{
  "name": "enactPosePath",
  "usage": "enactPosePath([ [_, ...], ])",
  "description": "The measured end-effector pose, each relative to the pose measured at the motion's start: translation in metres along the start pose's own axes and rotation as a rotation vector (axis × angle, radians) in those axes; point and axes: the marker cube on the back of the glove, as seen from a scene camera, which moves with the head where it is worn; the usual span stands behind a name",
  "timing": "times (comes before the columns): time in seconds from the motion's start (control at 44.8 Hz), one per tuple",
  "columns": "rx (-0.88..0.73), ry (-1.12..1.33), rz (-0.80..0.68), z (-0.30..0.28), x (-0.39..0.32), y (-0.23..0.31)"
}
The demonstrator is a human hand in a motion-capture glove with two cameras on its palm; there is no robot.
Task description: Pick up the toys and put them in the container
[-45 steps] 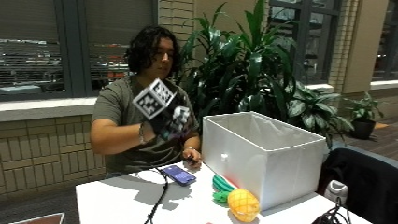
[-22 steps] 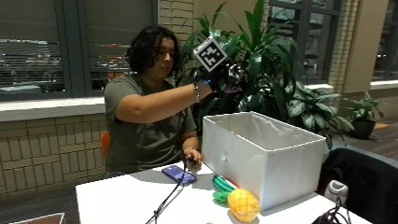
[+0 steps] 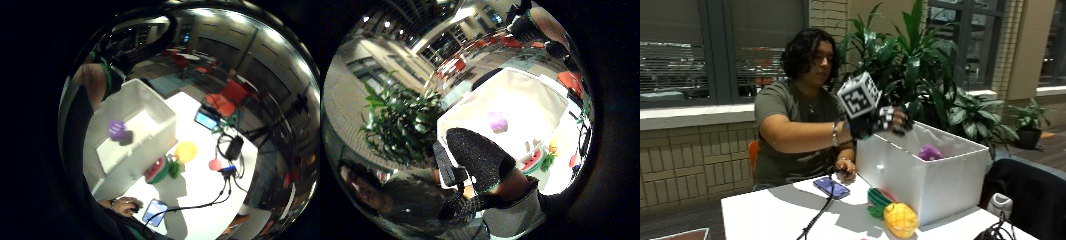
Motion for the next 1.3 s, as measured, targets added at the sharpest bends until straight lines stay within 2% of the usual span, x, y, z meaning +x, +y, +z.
enactPosePath([
  [0.067, -0.132, -0.151, 0.159, 0.04, 0.041, 0.012],
  [0.134, -0.272, -0.244, 0.225, 0.085, 0.068, 0.028],
  [0.223, -0.345, -0.258, 0.273, 0.141, 0.073, 0.051],
  [0.313, -0.371, -0.211, 0.273, 0.186, 0.08, 0.058],
  [0.447, -0.405, -0.124, 0.227, 0.22, 0.091, 0.057],
  [0.625, -0.248, -0.052, 0.238, 0.225, 0.098, 0.058],
  [0.76, -0.133, -0.094, 0.222, 0.186, 0.1, 0.059],
  [0.916, 0.095, -0.167, 0.23, 0.076, 0.088, 0.046],
  [1.05, 0.3, -0.225, 0.009, -0.038, 0.004, 0.037],
  [1.184, 0.33, -0.298, -0.079, -0.112, -0.075, 0.013],
  [1.296, 0.291, -0.274, -0.107, -0.124, -0.131, -0.011],
])
